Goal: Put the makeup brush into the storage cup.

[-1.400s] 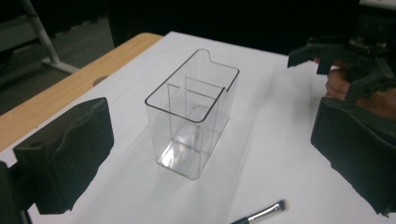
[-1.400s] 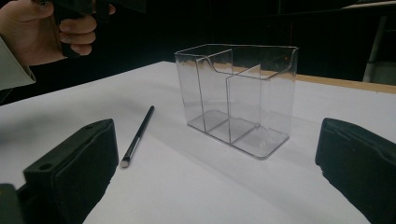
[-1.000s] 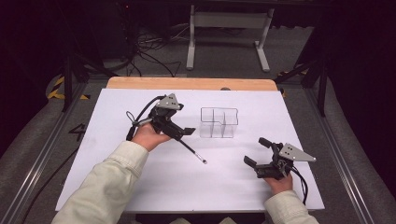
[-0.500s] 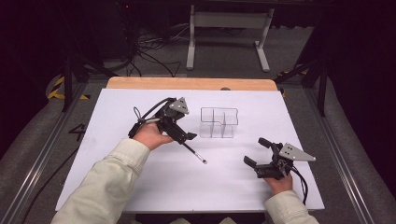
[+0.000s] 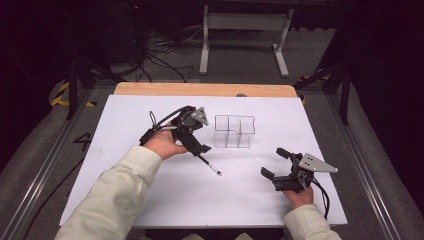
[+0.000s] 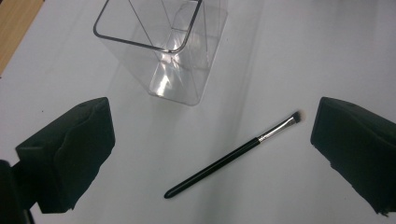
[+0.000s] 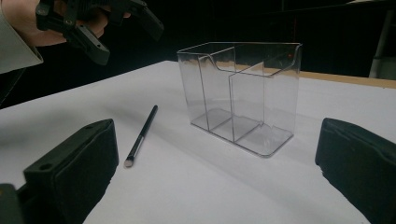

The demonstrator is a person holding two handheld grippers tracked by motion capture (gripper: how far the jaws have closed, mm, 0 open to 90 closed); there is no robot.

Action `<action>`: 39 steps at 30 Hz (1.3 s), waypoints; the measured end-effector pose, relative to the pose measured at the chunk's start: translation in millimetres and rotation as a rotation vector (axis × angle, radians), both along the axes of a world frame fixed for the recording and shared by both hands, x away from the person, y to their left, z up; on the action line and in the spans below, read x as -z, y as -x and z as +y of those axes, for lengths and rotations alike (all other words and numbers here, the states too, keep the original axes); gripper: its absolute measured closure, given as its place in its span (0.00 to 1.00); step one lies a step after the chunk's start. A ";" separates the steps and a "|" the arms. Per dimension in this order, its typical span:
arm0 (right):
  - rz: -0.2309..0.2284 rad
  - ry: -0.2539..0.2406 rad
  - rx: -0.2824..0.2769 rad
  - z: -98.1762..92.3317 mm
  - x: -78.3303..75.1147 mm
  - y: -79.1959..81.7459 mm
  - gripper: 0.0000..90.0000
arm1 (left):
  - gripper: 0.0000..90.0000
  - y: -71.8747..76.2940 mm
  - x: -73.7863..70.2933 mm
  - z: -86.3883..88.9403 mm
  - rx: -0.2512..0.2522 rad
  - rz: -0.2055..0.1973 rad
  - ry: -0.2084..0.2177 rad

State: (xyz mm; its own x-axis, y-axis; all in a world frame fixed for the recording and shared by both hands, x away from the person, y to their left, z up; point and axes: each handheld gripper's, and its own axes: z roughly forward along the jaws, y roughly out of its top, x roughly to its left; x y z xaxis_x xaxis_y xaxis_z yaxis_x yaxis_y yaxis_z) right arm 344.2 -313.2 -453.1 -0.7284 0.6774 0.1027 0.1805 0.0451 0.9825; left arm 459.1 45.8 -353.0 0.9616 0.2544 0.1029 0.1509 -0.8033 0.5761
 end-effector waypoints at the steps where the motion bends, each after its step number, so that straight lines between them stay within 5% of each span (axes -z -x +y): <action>1: 0.001 0.000 0.000 0.0 0.0 0.0 0.00 | 0.00 -0.3 0.8 -0.8 0.004 0.005 -0.008; 15: 0.004 -0.003 0.002 -0.1 0.1 -0.2 0.00 | 0.01 -7.8 13.8 -11.6 0.016 0.049 -0.106; 39: -0.004 0.001 0.007 -0.1 -0.2 0.1 0.00 | 0.07 -7.6 44.7 -24.8 0.076 0.119 -0.189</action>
State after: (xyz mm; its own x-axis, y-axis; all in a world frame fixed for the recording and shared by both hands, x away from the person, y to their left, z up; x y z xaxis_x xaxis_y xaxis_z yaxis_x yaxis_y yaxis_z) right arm 344.1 -313.3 -452.9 -0.7241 0.6825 0.0988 0.1764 0.0448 0.9833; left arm 466.6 20.9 -397.7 0.9855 0.1678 0.0266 0.1437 -0.9070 0.3959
